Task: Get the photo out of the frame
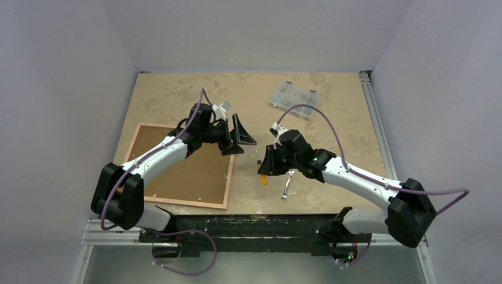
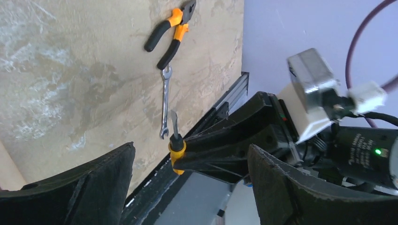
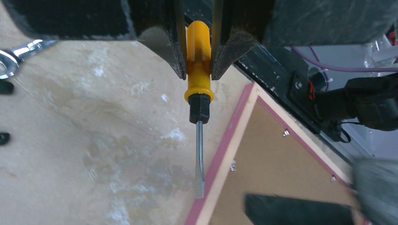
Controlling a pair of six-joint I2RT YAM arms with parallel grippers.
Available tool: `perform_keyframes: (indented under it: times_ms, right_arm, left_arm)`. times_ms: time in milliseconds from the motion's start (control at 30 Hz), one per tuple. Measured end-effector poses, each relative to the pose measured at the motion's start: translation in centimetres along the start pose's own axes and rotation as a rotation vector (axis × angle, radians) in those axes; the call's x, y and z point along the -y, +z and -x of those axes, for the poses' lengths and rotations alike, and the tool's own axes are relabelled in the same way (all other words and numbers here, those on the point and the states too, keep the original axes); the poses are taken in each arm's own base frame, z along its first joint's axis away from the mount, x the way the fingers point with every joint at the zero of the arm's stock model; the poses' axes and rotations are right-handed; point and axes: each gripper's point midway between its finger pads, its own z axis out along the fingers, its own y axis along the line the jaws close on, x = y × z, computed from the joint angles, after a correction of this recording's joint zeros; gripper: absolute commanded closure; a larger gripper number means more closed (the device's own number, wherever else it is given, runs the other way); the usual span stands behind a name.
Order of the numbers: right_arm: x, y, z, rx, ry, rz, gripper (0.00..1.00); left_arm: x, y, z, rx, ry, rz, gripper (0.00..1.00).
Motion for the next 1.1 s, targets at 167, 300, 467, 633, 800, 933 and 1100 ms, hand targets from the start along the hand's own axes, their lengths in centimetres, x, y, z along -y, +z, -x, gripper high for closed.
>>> perform_keyframes:
  times_ms: [167,300,467,633,800,933,1100]
  right_arm:
    - [-1.8,1.1,1.4,0.017,-0.019,0.045,1.00]
    - [-2.5,1.2,2.1,0.037,-0.027,0.067,1.00]
    - [-3.1,1.3,2.3,0.047,-0.034,0.086,1.00]
    - [-4.0,1.1,2.6,0.053,-0.044,0.106,1.00]
    - [-4.6,0.7,3.1,0.054,-0.047,0.114,0.65]
    - [-4.7,0.4,3.2,0.044,-0.068,0.102,0.30]
    - [-4.6,-0.1,2.6,0.046,-0.137,0.055,0.24]
  left_arm:
    - [-1.3,1.6,-0.9,-0.055,-0.123,-0.034,0.15]
    - [-1.4,2.1,-0.9,-0.065,-0.160,-0.043,0.26]
    - [-1.1,2.3,-0.8,-0.064,-0.171,-0.058,0.51]
    - [-1.1,2.6,-0.9,-0.071,-0.170,-0.063,0.95]
    - [-1.4,2.8,-1.0,-0.066,-0.154,-0.050,1.00]
    - [-1.4,2.8,-1.4,-0.079,-0.174,-0.042,1.00]
    - [-0.8,0.9,-1.5,-0.027,-0.258,0.000,1.00]
